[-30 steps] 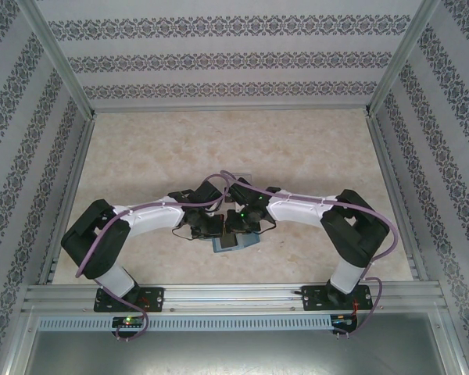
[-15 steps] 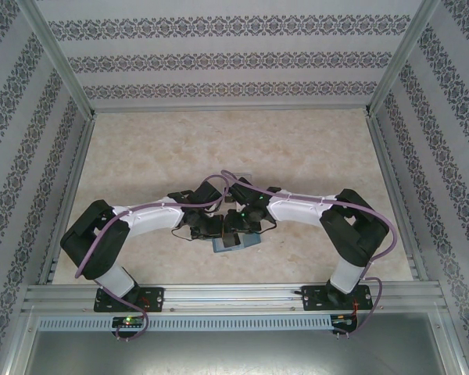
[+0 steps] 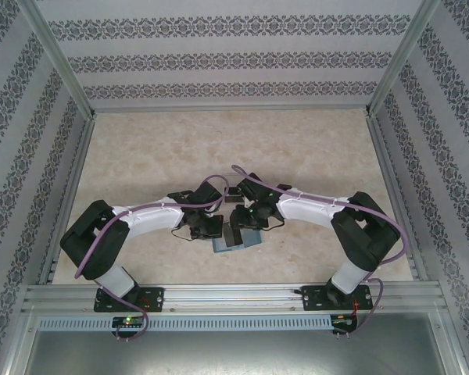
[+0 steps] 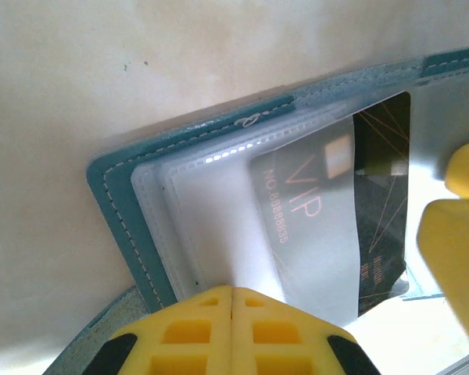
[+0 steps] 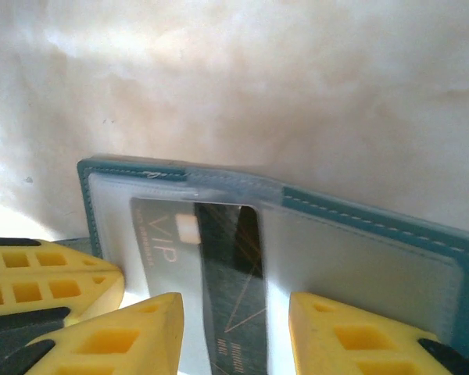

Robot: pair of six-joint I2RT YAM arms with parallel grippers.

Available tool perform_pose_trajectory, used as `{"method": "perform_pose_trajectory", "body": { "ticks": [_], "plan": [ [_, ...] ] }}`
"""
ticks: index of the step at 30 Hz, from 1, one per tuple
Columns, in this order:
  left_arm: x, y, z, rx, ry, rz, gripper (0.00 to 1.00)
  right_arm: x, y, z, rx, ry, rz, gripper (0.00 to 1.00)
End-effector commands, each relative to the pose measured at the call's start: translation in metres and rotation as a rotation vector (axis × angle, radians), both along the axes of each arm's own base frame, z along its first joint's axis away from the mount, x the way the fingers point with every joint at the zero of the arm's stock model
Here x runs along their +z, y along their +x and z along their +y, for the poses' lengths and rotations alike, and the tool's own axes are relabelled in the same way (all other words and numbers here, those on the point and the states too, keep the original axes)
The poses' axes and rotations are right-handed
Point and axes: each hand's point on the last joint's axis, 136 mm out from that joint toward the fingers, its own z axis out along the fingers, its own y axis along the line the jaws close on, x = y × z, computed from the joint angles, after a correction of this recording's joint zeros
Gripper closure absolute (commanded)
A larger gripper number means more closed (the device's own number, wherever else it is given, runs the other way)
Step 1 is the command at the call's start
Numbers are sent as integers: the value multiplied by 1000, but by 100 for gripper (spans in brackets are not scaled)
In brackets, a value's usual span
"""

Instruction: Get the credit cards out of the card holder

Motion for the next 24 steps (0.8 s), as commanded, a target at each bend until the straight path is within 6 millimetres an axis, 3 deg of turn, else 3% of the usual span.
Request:
{"method": "perform_pose_trajectory", "body": {
  "ticks": [1,15,24],
  "plan": [
    [-15,-9,19,-12,115,25,94,-9,-9,-24,-10,-70,16,58],
    [23,5,-1,-24,24,-34,91,-18,-43,-53,-81,-80,42,57],
    [33,6,-35,-34,-143,7,91,25,-25,-30,-105,57,-32,58]
  ]
}}
